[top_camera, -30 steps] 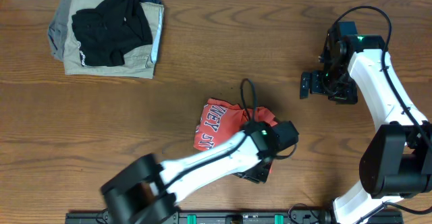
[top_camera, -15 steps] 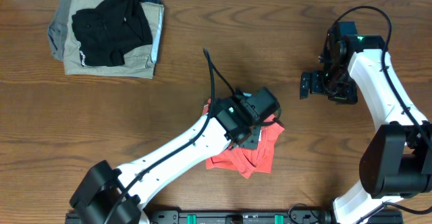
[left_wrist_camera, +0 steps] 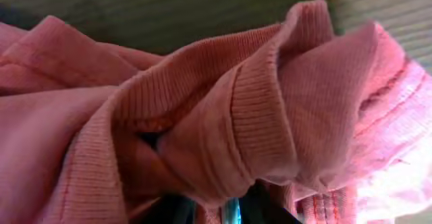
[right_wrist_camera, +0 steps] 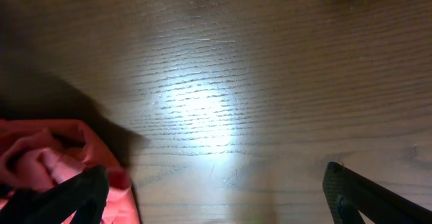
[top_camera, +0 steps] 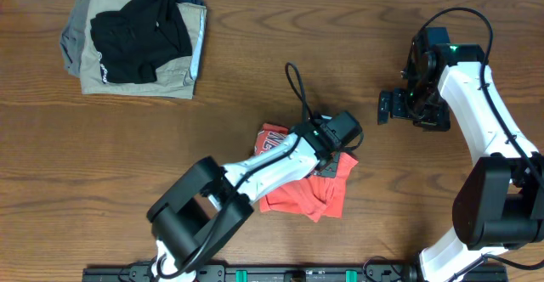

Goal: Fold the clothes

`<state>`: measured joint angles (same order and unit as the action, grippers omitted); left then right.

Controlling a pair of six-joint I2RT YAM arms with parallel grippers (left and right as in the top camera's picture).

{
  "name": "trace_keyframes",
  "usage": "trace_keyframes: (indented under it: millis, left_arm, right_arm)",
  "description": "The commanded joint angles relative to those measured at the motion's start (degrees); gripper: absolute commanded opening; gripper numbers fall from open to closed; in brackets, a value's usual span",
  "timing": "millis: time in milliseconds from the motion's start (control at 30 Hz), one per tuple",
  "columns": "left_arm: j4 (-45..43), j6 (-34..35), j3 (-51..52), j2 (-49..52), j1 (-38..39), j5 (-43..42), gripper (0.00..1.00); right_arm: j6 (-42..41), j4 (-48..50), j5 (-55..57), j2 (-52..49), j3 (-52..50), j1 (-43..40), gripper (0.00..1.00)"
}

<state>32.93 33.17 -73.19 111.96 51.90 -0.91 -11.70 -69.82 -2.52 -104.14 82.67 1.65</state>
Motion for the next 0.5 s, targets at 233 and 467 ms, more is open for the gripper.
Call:
trace_keyframes:
  millis: [233,467]
  left_arm:
    - [4.6,-0.4,-1.5,-4.1,0.0,-1.2,0.24]
    - [12.1,-0.6,-1.7,-15.7,-0.3,-0.5,0.45]
  right_arm:
    - [-0.7,0.0,0.6,1.0,0.7,0.7,0.99]
    - [-0.7,0.0,0.6,1.0,0.7,0.7,0.99]
